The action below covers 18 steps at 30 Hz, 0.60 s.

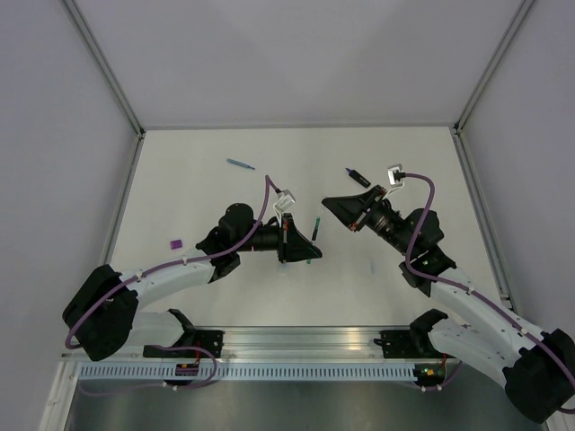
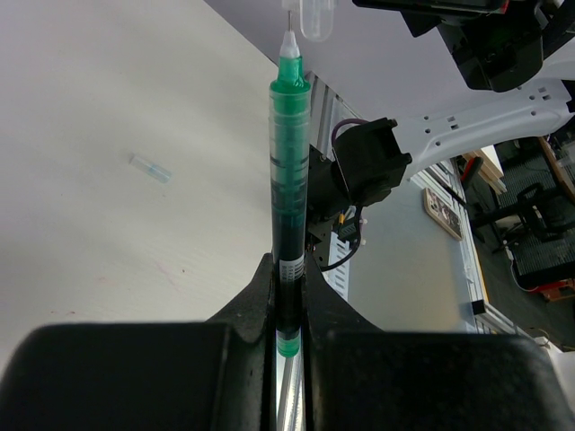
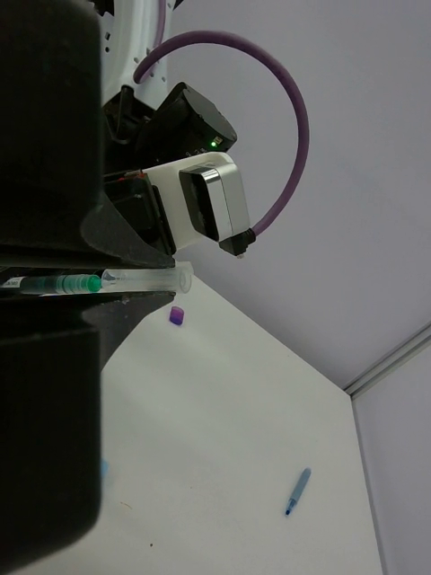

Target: Insert the pens into the pen caps

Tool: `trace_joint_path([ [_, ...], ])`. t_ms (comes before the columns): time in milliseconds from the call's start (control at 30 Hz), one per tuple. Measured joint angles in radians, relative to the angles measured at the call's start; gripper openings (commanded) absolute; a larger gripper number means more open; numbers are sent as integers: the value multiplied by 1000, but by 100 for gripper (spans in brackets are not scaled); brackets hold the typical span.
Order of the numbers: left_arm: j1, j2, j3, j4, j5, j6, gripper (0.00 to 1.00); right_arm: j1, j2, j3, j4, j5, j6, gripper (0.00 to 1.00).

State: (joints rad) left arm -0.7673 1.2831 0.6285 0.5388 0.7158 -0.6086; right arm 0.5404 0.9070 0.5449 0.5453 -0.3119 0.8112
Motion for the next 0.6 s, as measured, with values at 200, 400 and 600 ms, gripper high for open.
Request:
trace_joint_path([
  [200, 0, 0, 0, 0, 0, 0, 2, 13, 4, -4, 20, 8, 1, 0],
  [400, 0, 0, 0, 1, 0, 0, 2, 24, 5, -14, 24, 22, 0, 0],
  [600, 0, 0, 0, 1, 0, 0, 2, 26, 5, -16, 23, 31, -5, 0],
])
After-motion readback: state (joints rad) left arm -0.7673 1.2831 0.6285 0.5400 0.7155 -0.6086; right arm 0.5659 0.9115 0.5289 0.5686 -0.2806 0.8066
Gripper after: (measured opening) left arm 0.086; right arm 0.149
